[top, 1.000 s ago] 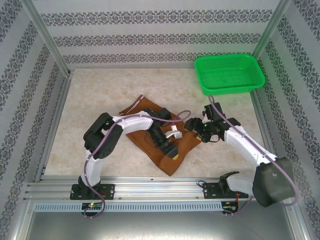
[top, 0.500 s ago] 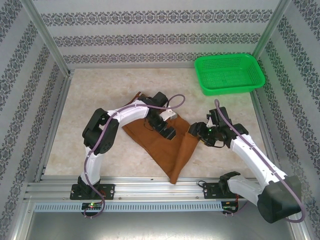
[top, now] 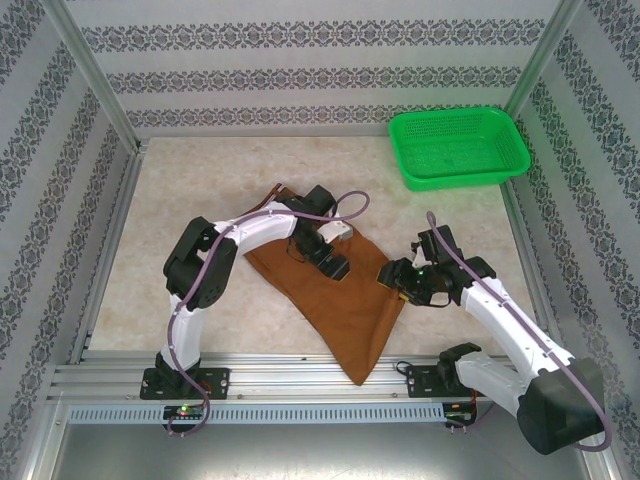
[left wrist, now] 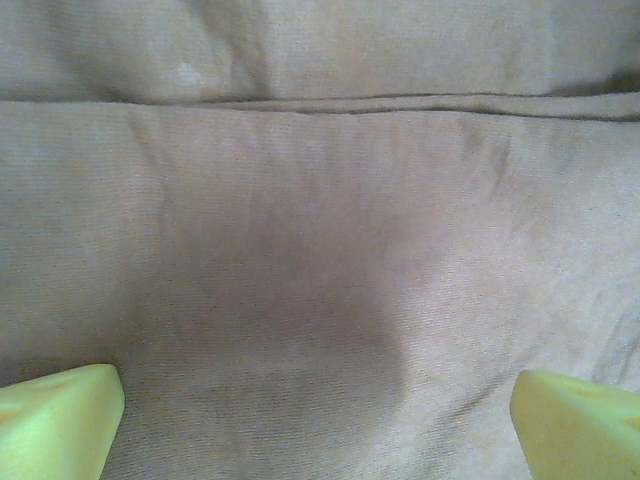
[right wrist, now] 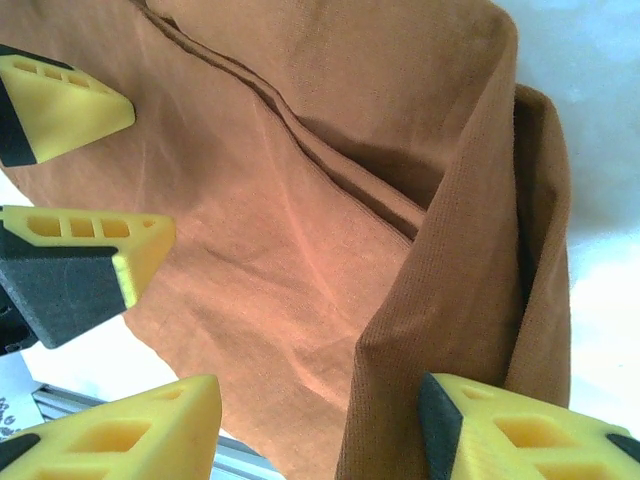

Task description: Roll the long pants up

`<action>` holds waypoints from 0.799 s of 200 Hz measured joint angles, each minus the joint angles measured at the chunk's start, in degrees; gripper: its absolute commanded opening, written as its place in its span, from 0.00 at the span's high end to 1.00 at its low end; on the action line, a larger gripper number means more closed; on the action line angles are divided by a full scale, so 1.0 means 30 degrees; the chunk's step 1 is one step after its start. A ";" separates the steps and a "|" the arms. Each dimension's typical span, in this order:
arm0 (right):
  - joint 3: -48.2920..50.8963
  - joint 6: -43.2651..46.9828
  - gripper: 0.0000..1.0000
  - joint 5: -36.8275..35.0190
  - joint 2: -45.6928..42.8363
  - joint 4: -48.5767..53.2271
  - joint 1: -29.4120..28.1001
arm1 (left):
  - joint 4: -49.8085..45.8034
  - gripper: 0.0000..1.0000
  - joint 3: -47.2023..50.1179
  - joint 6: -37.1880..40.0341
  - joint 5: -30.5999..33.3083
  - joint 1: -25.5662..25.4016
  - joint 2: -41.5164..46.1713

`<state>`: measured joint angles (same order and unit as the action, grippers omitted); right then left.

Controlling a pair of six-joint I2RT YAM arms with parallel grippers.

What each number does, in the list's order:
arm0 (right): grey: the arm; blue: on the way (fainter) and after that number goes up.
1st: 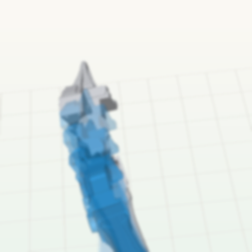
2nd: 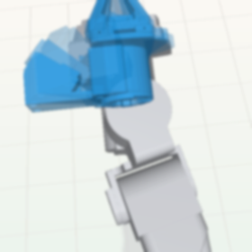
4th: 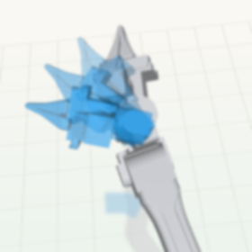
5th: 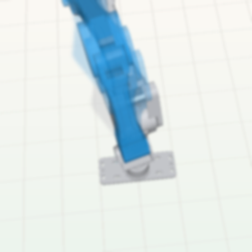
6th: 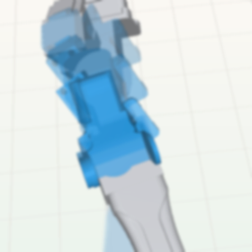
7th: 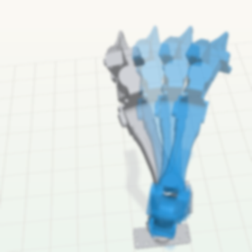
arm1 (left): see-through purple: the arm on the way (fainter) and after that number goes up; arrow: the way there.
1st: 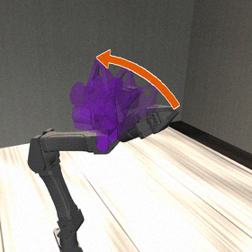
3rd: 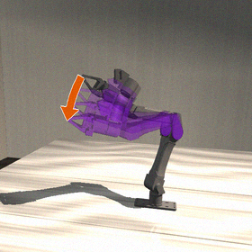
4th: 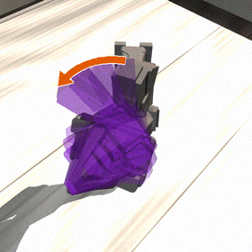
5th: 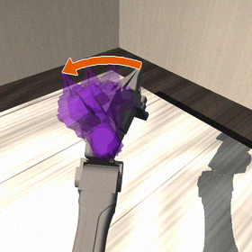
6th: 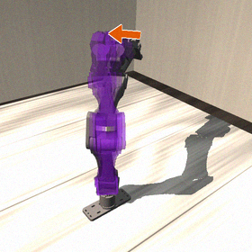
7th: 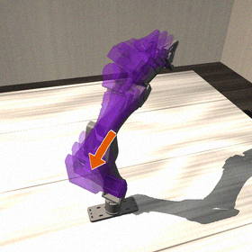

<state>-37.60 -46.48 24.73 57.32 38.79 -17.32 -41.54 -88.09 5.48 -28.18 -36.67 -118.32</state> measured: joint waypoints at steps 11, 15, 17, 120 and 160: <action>0.0168 0.0007 0.44 0.0007 -0.0073 0.0000 -0.0036 | 0.0000 0.00 0.0000 0.0000 0.0073 0.0058 -0.0109; 0.0226 0.0007 0.44 0.0015 -0.0073 0.0000 -0.0066 | 0.0000 0.00 -0.0015 0.0000 0.0051 0.0102 -0.0168; 0.0255 0.0007 0.44 0.0015 -0.0073 0.0007 -0.0066 | 0.0007 0.00 -0.0015 0.0000 0.0051 0.0117 -0.0197; 0.0809 -0.0153 0.40 -0.0692 0.0058 0.0423 -0.0138 | -0.2535 0.00 -1.1460 -0.0117 -0.0925 0.3803 -0.7227; 0.0874 -0.1450 0.39 -0.1421 -0.0678 0.0131 -0.1413 | -0.2251 0.00 -1.0127 -0.0430 0.0627 0.3628 -0.5887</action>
<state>-34.98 -50.83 20.47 55.29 39.18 -21.56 -48.29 -118.48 4.19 -26.30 -25.78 -135.98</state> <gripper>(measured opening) 0.611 0.998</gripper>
